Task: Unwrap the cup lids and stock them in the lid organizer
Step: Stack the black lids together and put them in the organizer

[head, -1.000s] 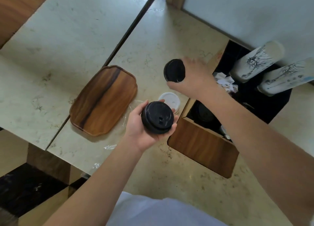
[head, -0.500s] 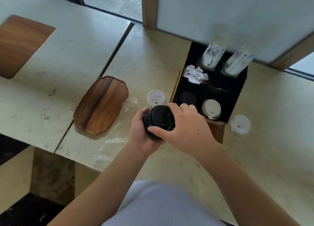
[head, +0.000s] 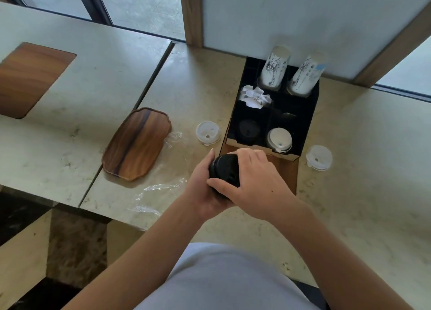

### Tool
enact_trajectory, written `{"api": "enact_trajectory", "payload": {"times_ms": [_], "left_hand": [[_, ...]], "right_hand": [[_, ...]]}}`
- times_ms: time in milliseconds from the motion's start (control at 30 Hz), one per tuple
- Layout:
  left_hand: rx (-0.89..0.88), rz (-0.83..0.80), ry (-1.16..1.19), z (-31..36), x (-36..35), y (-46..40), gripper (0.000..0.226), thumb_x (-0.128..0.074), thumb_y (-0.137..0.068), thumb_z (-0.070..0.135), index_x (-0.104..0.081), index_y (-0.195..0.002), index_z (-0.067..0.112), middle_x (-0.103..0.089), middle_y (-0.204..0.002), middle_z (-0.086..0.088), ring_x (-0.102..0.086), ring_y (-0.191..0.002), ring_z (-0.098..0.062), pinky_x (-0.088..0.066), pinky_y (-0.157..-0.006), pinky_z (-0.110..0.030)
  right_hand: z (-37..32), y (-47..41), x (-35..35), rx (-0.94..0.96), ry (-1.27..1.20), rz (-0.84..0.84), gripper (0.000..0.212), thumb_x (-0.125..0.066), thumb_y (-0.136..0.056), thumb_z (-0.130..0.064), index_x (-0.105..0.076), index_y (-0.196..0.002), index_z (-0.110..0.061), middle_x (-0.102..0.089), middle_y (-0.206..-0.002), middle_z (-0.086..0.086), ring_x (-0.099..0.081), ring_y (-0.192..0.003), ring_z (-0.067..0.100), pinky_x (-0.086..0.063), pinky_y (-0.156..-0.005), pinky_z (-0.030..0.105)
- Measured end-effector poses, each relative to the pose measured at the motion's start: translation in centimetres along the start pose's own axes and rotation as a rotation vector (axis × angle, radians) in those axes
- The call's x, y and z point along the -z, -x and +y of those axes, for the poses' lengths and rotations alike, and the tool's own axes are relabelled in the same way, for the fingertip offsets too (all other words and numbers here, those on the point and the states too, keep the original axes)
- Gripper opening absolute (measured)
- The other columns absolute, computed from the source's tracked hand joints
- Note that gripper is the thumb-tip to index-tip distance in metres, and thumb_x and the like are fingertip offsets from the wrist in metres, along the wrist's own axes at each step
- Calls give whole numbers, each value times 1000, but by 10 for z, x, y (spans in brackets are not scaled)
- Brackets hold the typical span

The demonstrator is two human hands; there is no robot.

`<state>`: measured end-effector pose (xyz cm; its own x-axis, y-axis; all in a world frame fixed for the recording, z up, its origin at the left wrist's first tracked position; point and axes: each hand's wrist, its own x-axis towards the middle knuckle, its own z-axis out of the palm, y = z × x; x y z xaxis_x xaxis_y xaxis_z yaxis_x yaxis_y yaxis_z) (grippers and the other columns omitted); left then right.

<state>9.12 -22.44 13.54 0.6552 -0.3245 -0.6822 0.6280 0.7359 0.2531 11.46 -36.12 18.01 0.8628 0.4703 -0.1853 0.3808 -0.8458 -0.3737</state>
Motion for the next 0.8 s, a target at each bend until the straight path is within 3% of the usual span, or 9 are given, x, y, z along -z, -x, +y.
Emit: {"api": "enact_trajectory", "payload": {"times_ms": [67, 133, 300, 500, 633, 800], "left_hand": [[5, 28, -59, -2, -6, 1, 64, -47, -95, 66, -78, -111, 12, -77, -98, -13, -77, -84, -30, -61, -63, -38], [-9, 32, -107, -4, -12, 1, 61, -51, -94, 66, -75, -118, 15, -76, -102, -12, -76, -87, -29, -61, -64, -38], [1, -27, -109, -12, -23, 3, 61, -45, -98, 63, -78, -110, 13, -77, -101, -14, -76, -85, -30, -61, -65, -41], [7, -207, -14, -19, -41, 9, 58, -42, -102, 51, -76, -116, 7, -75, -109, -16, -74, -97, -30, -61, -79, -41], [-37, -281, -80, -21, -45, 13, 54, -47, -102, 48, -66, -131, 7, -71, -120, -16, -70, -108, -30, -58, -86, -43], [-87, -282, -130, -23, -48, 15, 56, -46, -103, 47, -59, -139, 7, -65, -128, -15, -64, -118, -30, -54, -97, -43]], "right_hand": [[4, 6, 1, 80, -45, -16, 95, -35, -80, -90, -28, -151, -28, -42, -144, -8, -36, -132, 16, -39, -108, 41], [10, 12, 3, 143, -82, -14, 89, -42, -82, -84, -21, -154, -37, -38, -148, -11, -33, -135, 12, -37, -111, 42], [28, 21, 6, 109, -253, 17, 77, -50, -81, -81, -30, -146, -45, -48, -132, -17, -40, -122, 5, -43, -102, 34], [40, 26, 6, 61, -404, 206, 67, -58, -81, -73, -36, -140, -49, -45, -120, -30, -38, -123, 3, -33, -93, 19], [45, 28, 5, 7, -524, 275, 68, -57, -81, -73, -38, -141, -48, -47, -122, -26, -42, -124, 5, -38, -95, 23], [44, 29, 8, 17, -539, 258, 77, -46, -75, -87, -35, -142, -51, -49, -127, -17, -41, -125, 9, -37, -97, 25]]}}
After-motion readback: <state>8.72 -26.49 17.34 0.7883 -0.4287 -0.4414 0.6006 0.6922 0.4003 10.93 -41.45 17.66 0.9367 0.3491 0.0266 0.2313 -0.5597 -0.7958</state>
